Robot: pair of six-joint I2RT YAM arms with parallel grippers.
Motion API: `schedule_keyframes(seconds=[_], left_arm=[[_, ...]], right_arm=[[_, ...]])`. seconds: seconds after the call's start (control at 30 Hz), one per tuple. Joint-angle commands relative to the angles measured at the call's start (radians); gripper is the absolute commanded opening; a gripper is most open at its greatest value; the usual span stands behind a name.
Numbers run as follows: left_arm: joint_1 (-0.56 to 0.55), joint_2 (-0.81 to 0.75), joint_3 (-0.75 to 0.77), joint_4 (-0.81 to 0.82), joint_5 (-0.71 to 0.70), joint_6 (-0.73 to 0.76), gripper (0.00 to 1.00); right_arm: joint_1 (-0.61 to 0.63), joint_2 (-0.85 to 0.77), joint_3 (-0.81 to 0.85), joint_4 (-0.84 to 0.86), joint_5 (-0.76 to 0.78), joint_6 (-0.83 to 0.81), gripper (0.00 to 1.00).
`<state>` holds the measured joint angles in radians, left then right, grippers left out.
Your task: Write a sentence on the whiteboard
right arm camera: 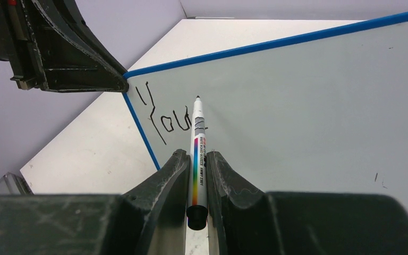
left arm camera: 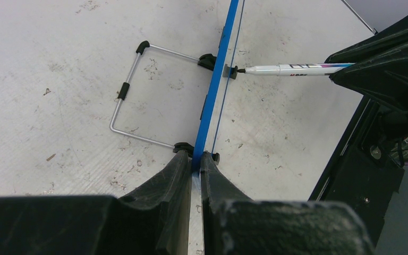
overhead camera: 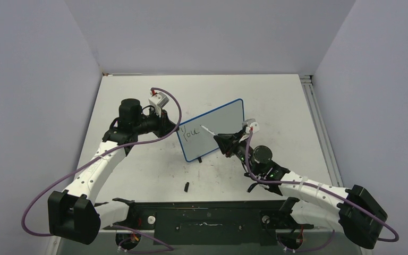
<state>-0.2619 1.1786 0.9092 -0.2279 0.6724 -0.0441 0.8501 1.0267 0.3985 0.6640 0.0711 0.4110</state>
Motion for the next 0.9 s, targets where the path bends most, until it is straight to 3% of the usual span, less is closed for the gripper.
schedule_keyframes(seconds=[0.0,0.87], left_arm=[[-0.001,0.009,0.008,0.002,0.028,-0.006,0.0],[-0.001,0.008,0.009,0.001,0.032,-0.007,0.0]], right_arm=[[-0.009,0.027,0.053,0.092,-0.006,-0.017,0.05],[-0.015,0.064,0.051,0.084,0.021,-0.002,0.05]])
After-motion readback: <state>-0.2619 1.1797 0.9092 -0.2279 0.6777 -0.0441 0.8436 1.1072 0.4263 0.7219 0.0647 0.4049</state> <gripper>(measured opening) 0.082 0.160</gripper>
